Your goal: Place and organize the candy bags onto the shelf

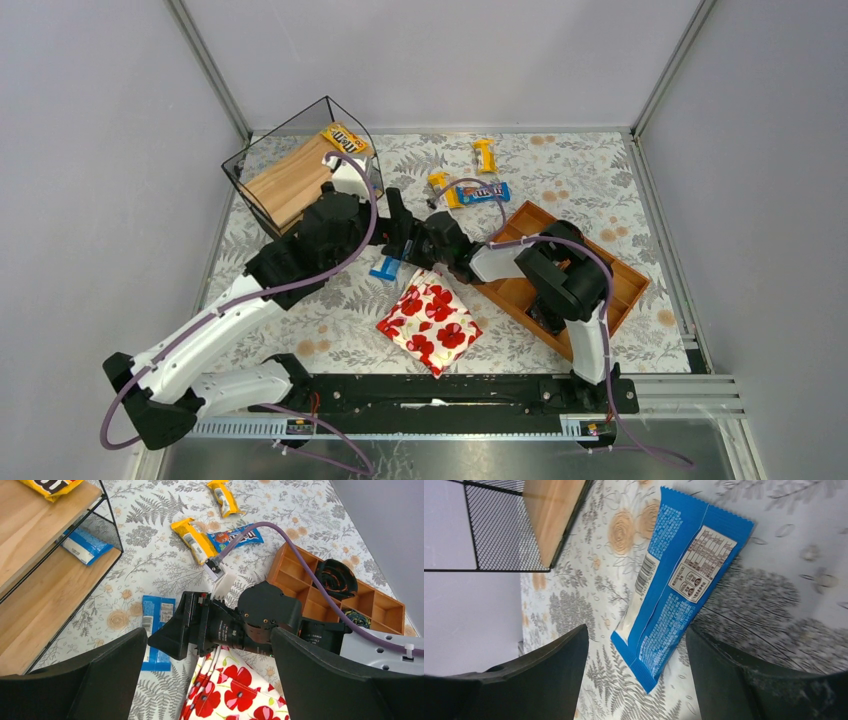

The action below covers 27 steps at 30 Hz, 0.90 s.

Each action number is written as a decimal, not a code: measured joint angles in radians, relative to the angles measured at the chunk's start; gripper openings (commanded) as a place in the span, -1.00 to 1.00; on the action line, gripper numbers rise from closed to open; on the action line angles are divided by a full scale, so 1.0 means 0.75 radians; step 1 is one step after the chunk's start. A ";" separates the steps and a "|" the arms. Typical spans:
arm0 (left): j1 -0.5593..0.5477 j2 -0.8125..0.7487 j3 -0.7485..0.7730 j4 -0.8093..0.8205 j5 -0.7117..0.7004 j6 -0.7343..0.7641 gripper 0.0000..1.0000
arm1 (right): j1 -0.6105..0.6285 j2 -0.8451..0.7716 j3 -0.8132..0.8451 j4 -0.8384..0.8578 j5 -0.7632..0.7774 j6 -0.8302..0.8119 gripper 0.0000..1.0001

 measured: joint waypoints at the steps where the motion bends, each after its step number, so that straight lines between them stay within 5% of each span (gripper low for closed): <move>1: 0.000 -0.008 0.001 -0.014 0.000 -0.006 0.98 | 0.006 0.019 0.019 0.017 -0.011 0.011 0.56; 16: 0.000 0.106 0.251 -0.001 0.053 0.055 0.98 | 0.032 0.025 0.048 -0.023 0.046 -0.079 0.51; 27: 0.000 0.081 0.180 0.144 0.100 0.138 0.98 | -0.007 0.306 0.459 -0.075 0.037 -0.108 0.54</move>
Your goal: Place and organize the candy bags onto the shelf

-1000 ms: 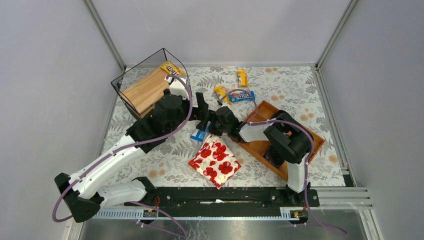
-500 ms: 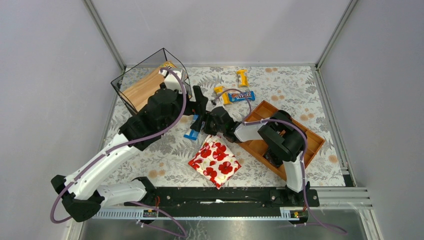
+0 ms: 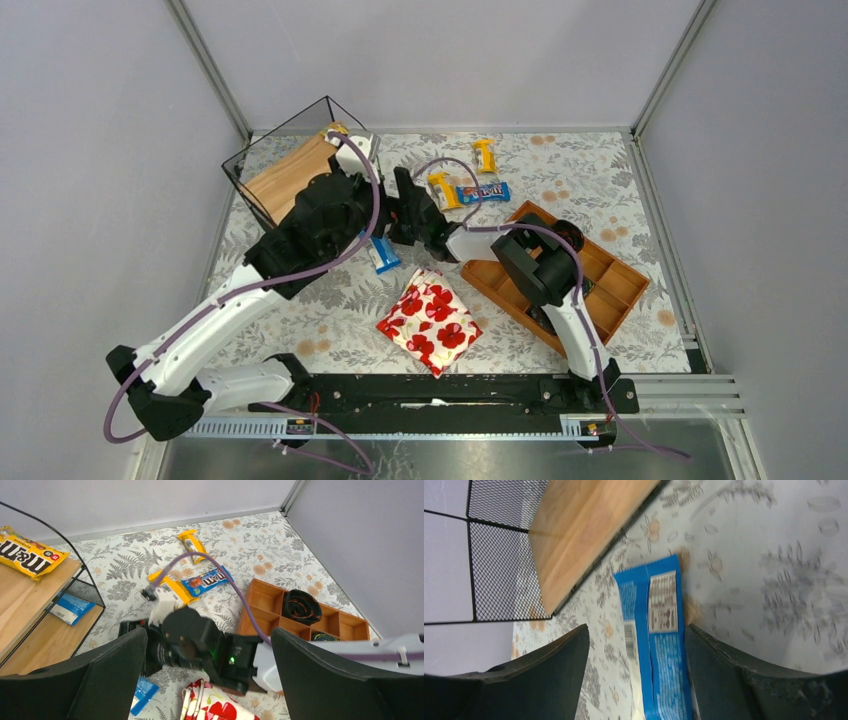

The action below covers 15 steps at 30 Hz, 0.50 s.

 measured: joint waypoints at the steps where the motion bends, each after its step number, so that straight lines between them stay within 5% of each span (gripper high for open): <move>1: 0.000 -0.016 -0.021 0.002 0.000 0.004 0.97 | -0.007 0.029 0.054 -0.019 -0.012 -0.016 0.54; 9: 0.000 -0.130 -0.102 0.034 0.007 0.019 0.97 | -0.025 -0.024 0.156 -0.366 -0.004 -0.112 0.62; 15: 0.000 -0.192 -0.102 0.067 0.022 0.014 0.97 | -0.006 -0.284 -0.068 -0.513 -0.032 0.054 0.62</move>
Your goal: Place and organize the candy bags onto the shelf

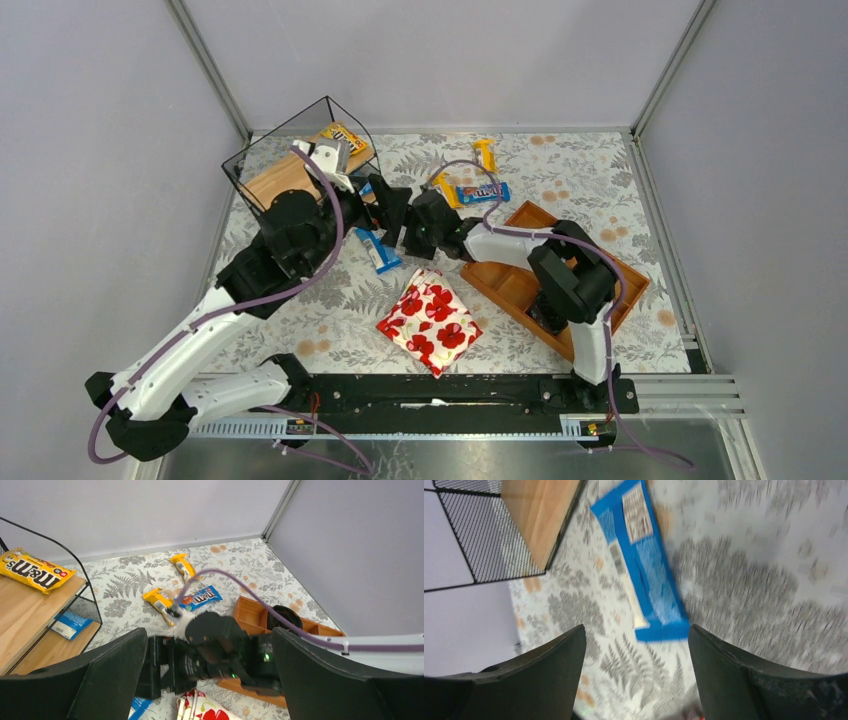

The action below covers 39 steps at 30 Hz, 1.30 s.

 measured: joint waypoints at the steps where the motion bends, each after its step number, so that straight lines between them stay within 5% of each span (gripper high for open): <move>1: 0.000 -0.009 -0.001 0.002 -0.001 -0.001 0.98 | 0.011 -0.029 -0.039 0.005 -0.001 0.048 0.62; 11: -0.004 -0.074 -0.020 0.023 -0.001 -0.006 0.98 | 0.245 -0.065 -0.151 0.053 0.081 0.540 0.57; 18: -0.007 -0.092 -0.037 0.024 -0.004 -0.006 0.97 | 0.254 -0.047 -0.299 0.220 0.197 0.773 0.54; 25: -0.018 -0.094 -0.038 0.024 -0.006 -0.006 0.97 | 0.218 0.004 -0.325 0.393 0.258 0.828 0.29; 39: -0.021 -0.088 -0.043 0.024 -0.006 -0.006 0.97 | 0.091 0.159 -0.329 0.768 0.322 0.824 0.17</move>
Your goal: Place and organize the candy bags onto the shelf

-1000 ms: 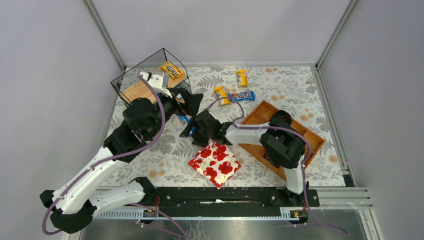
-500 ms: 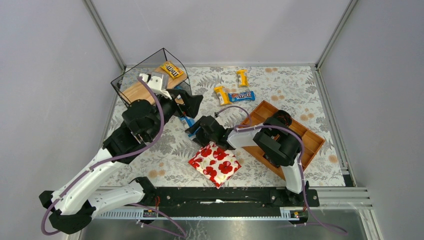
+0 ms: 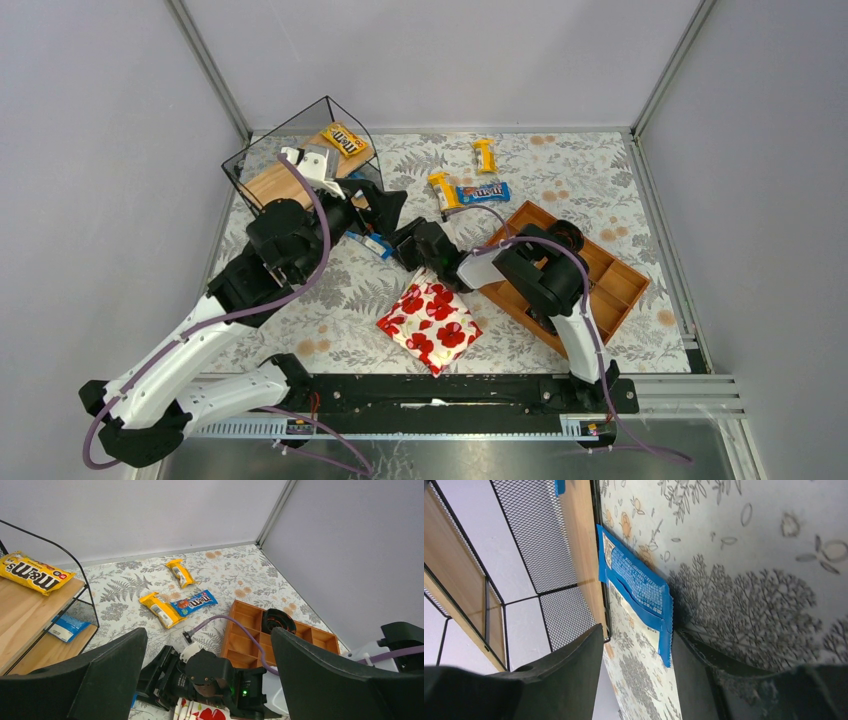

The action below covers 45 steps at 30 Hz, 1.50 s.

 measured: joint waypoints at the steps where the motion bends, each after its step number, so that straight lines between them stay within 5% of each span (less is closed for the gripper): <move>1: 0.000 0.000 0.000 0.000 0.000 -0.001 0.97 | -0.004 0.014 0.008 0.020 0.000 -0.008 0.16; 8: 0.000 0.009 0.000 0.001 0.000 -0.001 0.98 | -0.026 0.126 0.096 0.135 -0.015 -0.036 0.04; 16: -0.001 0.018 0.000 0.004 0.000 0.000 0.97 | -0.029 0.192 0.154 0.162 -0.044 -0.041 -0.48; 22: -0.001 0.018 0.000 0.010 0.001 0.000 0.97 | -0.030 0.183 0.089 0.207 -0.074 0.001 -0.68; 35: -0.001 0.018 0.000 0.010 0.001 -0.001 0.97 | -0.027 0.056 -0.001 0.227 -0.110 0.090 -0.76; 45: -0.001 0.016 0.000 0.010 0.001 -0.001 0.97 | -0.002 0.140 0.389 0.162 -0.100 0.103 -0.77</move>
